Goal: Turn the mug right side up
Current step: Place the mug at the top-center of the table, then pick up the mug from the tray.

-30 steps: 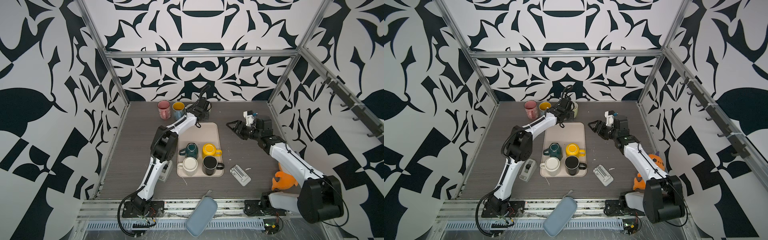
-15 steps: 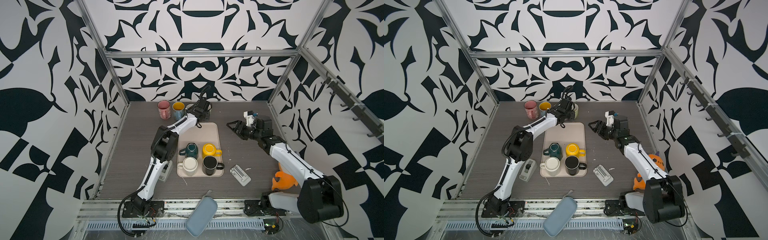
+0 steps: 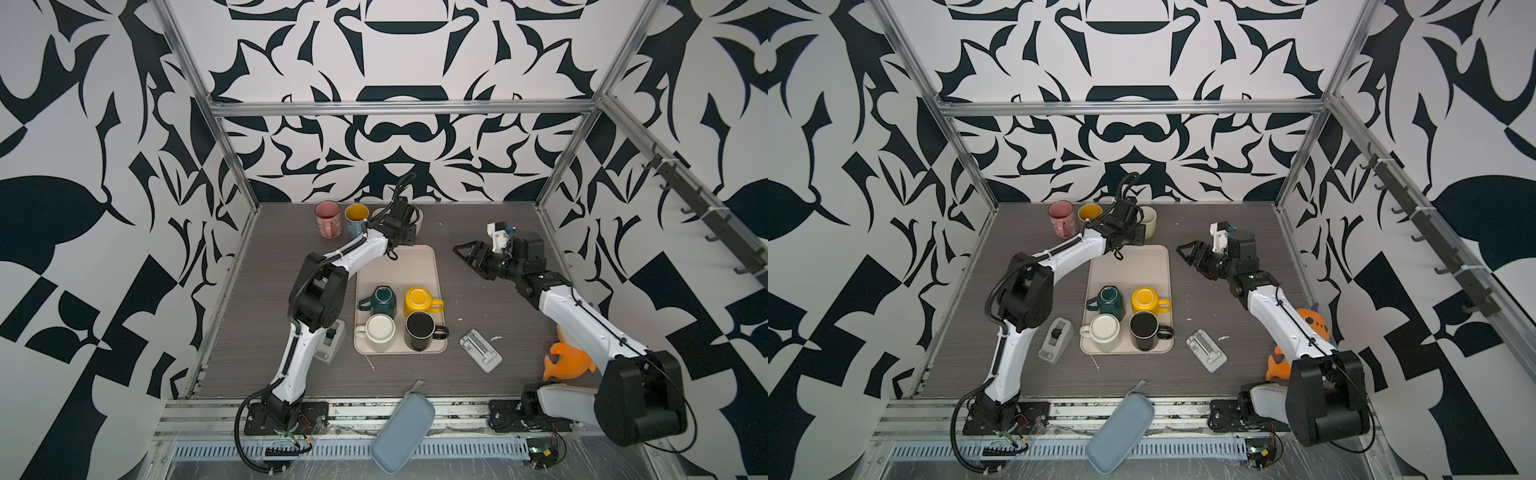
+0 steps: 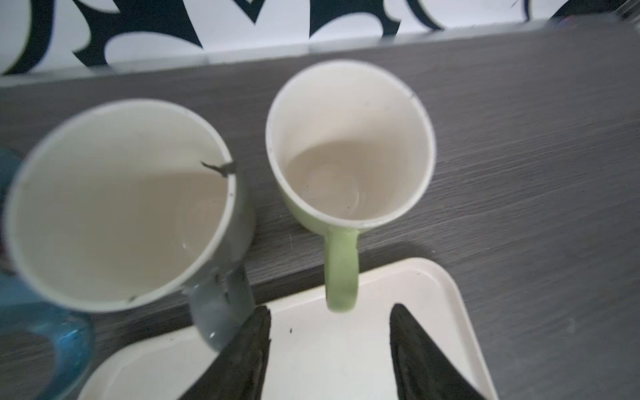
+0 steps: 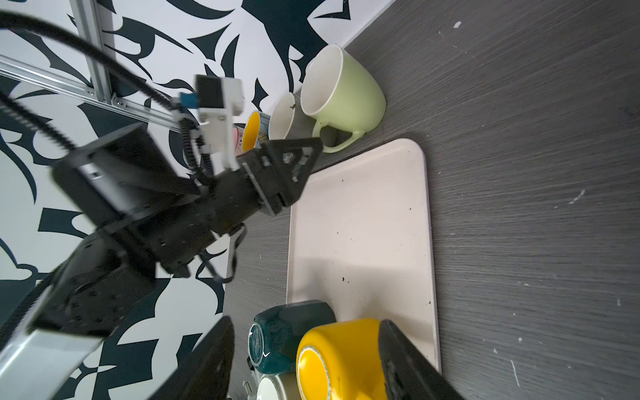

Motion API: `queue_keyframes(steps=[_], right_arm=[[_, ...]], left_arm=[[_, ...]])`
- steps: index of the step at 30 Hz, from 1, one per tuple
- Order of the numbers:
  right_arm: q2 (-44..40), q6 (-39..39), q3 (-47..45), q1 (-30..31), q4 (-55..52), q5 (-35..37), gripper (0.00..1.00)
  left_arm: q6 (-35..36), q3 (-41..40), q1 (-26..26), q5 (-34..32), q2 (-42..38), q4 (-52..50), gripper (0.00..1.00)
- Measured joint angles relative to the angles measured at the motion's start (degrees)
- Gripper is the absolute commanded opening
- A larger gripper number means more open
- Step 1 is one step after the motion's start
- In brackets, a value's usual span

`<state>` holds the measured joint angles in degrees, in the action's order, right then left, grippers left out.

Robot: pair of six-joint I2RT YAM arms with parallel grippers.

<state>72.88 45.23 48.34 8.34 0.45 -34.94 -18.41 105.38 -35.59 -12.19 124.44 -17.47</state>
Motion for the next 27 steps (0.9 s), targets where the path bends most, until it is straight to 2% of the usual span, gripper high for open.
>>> queue_keyframes(steps=[7, 11, 16, 21, 27], right_arm=[[1.42, 1.2, 0.0, 0.46, 1.27, -0.22, 0.67], [2.23, 1.16, 0.02, 1.99, 1.31, -0.09, 0.67], [4.28, 1.16, 0.02, 4.22, 1.29, 0.04, 0.65], [6.21, 1.11, 0.42, 6.03, 1.33, 0.04, 0.64], [6.82, 0.9, 0.66, 7.54, 1.38, 0.02, 0.64]], left_arm=[[-1.46, -8.11, -0.04, 4.68, -18.67, 2.58, 0.59], [-5.99, -16.68, -0.04, 7.1, -29.38, 2.91, 0.62], [-19.34, -24.5, 0.48, 6.14, -35.52, -3.23, 0.62], [-38.49, -34.4, 3.32, 5.77, -40.06, -9.09, 0.6], [-59.06, -47.25, 4.44, 5.79, -47.3, -9.57, 0.58]])
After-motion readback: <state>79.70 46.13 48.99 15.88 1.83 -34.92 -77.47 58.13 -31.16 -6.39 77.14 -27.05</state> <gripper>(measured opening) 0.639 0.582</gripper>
